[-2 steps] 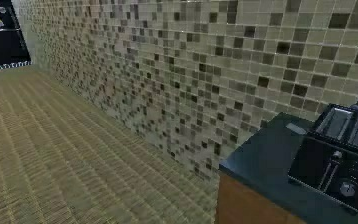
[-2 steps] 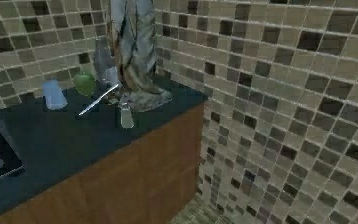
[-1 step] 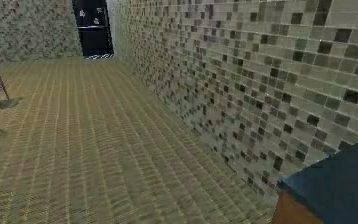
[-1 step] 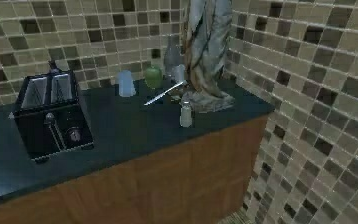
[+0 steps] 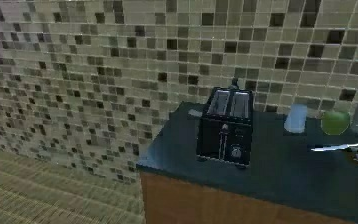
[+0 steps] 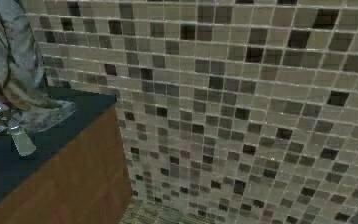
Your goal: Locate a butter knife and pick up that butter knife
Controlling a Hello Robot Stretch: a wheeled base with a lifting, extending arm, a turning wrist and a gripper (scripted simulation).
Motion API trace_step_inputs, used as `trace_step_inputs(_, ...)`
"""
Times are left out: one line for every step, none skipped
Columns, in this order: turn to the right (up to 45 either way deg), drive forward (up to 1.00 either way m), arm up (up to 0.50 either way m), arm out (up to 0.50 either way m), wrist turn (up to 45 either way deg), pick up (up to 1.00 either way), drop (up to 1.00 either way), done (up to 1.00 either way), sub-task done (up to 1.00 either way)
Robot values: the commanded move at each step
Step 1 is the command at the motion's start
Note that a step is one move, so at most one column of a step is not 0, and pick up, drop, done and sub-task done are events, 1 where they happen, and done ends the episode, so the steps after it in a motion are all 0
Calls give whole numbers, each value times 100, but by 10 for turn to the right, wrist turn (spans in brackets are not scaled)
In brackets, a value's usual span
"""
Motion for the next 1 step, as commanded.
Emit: trace_step_inputs(450,0,0,0,0,0,0,0,0)
